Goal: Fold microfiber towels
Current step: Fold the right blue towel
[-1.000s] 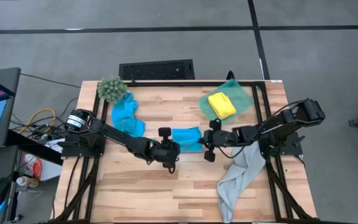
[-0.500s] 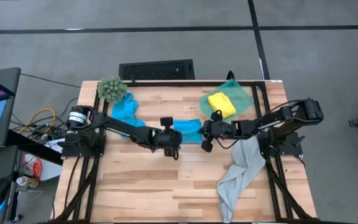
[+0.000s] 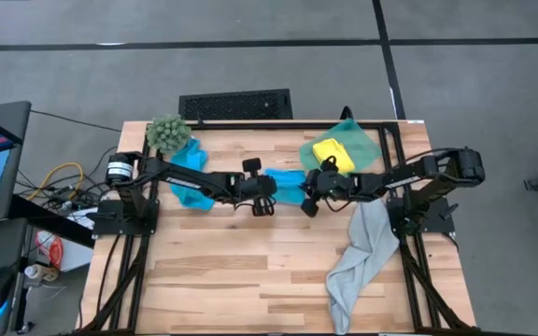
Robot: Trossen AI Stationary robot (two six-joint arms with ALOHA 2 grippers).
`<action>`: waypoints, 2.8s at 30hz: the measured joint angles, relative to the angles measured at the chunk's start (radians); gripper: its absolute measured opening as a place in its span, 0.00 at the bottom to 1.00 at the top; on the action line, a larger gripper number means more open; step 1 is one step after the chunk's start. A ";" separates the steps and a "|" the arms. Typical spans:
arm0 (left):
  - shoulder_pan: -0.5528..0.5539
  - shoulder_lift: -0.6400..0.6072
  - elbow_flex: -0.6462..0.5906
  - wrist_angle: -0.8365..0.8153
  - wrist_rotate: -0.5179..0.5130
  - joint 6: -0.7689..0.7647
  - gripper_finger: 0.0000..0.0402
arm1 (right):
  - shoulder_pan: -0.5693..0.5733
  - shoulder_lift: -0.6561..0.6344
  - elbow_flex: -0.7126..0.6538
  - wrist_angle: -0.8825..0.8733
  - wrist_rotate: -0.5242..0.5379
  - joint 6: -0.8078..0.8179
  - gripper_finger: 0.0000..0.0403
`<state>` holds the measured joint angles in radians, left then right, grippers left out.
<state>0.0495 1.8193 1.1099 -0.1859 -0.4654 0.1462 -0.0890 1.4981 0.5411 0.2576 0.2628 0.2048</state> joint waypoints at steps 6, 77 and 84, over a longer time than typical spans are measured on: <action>0.037 0.018 -0.001 0.068 0.000 0.047 0.01 | -0.048 0.000 0.001 -0.017 -0.001 0.032 0.09; 0.014 0.157 0.004 0.037 0.258 -0.272 0.24 | 0.006 0.149 0.002 0.139 -0.028 0.043 0.23; -0.155 0.159 0.002 0.017 0.225 -0.424 0.24 | 0.118 0.189 0.006 0.136 -0.009 0.118 0.23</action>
<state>-0.1052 1.9785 1.1119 -0.1692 -0.2405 -0.2776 0.0290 1.6866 0.5472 0.3936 0.2537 0.3230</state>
